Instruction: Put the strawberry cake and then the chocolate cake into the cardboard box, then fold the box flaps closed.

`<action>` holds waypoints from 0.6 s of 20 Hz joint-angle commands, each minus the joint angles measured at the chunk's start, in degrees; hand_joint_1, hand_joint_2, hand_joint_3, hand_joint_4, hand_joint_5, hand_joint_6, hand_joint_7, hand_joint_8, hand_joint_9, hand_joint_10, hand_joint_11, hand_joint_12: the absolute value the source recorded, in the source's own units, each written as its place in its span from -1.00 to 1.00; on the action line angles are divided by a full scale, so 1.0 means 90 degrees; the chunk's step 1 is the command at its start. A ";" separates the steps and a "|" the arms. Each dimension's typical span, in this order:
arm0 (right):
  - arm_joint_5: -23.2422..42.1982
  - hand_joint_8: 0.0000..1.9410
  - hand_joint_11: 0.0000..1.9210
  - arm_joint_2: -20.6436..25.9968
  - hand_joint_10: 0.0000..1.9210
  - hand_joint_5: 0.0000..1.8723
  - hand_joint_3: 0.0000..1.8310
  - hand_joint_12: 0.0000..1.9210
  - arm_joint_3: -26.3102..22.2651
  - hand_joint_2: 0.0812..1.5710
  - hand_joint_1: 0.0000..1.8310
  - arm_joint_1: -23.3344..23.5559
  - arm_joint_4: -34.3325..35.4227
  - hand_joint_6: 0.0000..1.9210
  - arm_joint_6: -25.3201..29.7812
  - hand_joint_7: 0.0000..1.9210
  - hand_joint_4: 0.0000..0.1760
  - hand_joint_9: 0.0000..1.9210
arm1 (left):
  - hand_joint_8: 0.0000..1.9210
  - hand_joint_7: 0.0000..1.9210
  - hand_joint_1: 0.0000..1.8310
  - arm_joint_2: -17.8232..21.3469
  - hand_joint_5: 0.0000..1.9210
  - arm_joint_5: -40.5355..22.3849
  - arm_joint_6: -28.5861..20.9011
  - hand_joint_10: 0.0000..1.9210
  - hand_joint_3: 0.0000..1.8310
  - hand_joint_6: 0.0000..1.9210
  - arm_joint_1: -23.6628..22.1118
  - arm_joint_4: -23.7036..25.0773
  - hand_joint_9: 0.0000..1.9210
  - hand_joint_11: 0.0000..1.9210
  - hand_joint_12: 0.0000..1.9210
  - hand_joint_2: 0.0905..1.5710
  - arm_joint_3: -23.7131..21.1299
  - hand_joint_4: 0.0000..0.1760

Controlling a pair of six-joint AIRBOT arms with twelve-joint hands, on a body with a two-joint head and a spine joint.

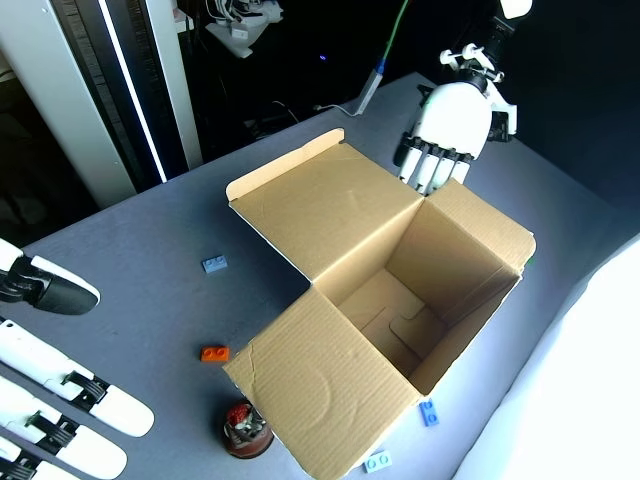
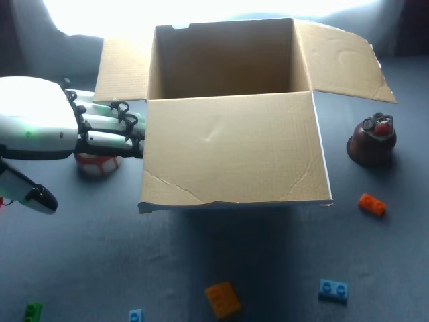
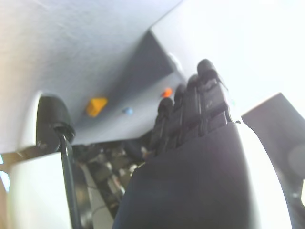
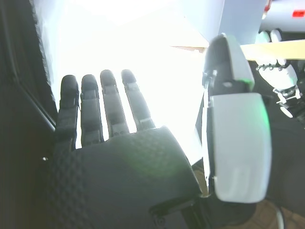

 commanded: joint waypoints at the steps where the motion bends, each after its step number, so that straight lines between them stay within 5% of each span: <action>1: 0.0738 -1.00 -1.00 0.0081 -0.99 -0.94 -1.00 -0.62 0.0071 0.27 -0.48 0.0076 0.0046 -1.00 -0.0022 -0.93 -1.00 -0.94 | -1.00 -1.00 0.27 -0.0011 -1.00 0.0068 -0.0077 -1.00 -1.00 -1.00 -0.0086 -0.0355 -1.00 -1.00 -0.68 0.19 0.0081 -0.31; 5: 0.0757 -1.00 -1.00 0.0082 -1.00 -0.96 -1.00 -0.85 0.0090 0.28 -0.45 0.0050 0.0046 -1.00 -0.0087 -0.97 -1.00 -0.99 | -1.00 -1.00 0.31 -0.0312 -0.99 0.0325 -0.0551 -1.00 -1.00 -1.00 -0.0067 -0.0101 -1.00 -1.00 -0.66 0.19 0.0473 -0.40; 12: 0.0945 -1.00 -1.00 0.0076 -0.97 -0.92 -1.00 -0.73 0.0110 0.29 -0.43 0.0052 0.0341 -1.00 -0.0115 -0.90 -1.00 -0.90 | -0.99 -0.97 0.24 -0.0593 -0.99 0.0723 -0.0242 -0.99 -1.00 -1.00 -0.0035 -0.0082 -0.97 -1.00 -0.63 0.21 0.0832 -0.38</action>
